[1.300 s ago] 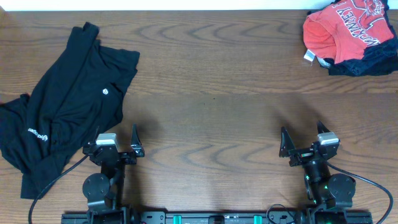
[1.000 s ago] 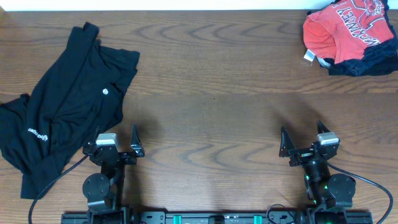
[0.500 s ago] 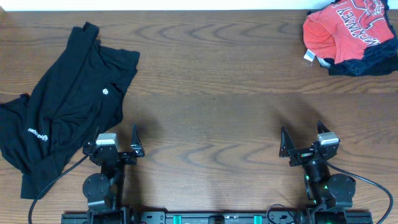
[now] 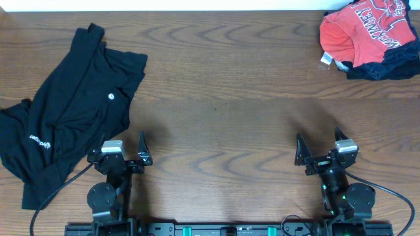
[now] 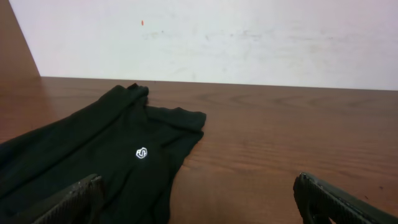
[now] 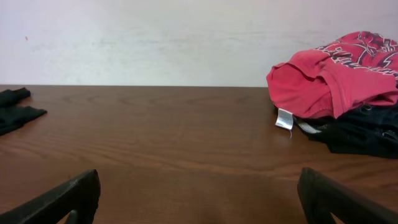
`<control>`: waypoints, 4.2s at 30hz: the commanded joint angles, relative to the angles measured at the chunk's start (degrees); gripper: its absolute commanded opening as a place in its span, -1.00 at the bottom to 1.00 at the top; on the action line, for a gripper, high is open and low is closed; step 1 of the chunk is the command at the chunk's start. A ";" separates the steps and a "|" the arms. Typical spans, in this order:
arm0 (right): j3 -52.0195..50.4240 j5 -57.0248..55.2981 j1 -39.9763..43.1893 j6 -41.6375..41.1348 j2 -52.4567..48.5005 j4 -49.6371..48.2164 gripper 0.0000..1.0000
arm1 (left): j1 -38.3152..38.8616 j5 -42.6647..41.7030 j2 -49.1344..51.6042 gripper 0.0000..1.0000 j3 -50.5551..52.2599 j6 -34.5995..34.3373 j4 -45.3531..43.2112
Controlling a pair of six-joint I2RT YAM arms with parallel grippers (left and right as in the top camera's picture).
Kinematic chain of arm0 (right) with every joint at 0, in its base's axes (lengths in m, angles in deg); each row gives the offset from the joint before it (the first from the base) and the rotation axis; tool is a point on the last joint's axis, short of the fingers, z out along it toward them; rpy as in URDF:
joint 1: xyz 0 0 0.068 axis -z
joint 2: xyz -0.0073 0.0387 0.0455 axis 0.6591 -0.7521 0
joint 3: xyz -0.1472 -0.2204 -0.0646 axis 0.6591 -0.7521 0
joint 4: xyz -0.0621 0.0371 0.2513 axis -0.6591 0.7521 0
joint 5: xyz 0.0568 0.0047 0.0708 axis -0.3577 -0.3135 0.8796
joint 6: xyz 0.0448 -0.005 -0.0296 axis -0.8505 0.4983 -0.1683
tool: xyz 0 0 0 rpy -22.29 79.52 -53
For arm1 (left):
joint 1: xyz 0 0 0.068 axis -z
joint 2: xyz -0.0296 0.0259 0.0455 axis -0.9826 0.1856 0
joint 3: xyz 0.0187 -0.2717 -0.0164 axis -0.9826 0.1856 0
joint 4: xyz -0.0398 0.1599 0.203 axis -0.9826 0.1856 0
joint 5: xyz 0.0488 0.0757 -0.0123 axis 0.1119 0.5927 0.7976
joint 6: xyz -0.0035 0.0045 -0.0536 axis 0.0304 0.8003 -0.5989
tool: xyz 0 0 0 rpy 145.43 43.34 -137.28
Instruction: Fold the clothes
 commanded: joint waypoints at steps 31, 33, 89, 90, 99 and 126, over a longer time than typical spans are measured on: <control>0.72 1.22 -0.46 0.07 -1.31 -8.68 0.98 | -0.26 -0.46 2.82 0.96 -2.47 0.09 0.81; 1.18 1.27 -0.46 0.07 -2.51 -9.84 0.98 | -0.24 -0.46 4.79 0.96 -3.96 0.04 0.83; 70.18 6.49 -12.41 12.02 -92.91 18.49 0.99 | -15.08 -0.33 67.28 0.96 -41.07 -10.47 22.95; 70.18 6.64 -12.44 12.07 -92.91 18.47 0.98 | -16.68 -0.31 68.19 0.96 -41.07 -10.82 22.67; 70.18 6.78 -12.52 12.07 -92.94 19.65 0.98 | -25.90 1.14 76.24 0.96 -41.07 -10.60 16.39; 70.18 6.78 -12.52 12.07 -92.94 19.98 0.86 | -27.54 -4.13 93.53 -0.88 -41.07 -9.86 11.15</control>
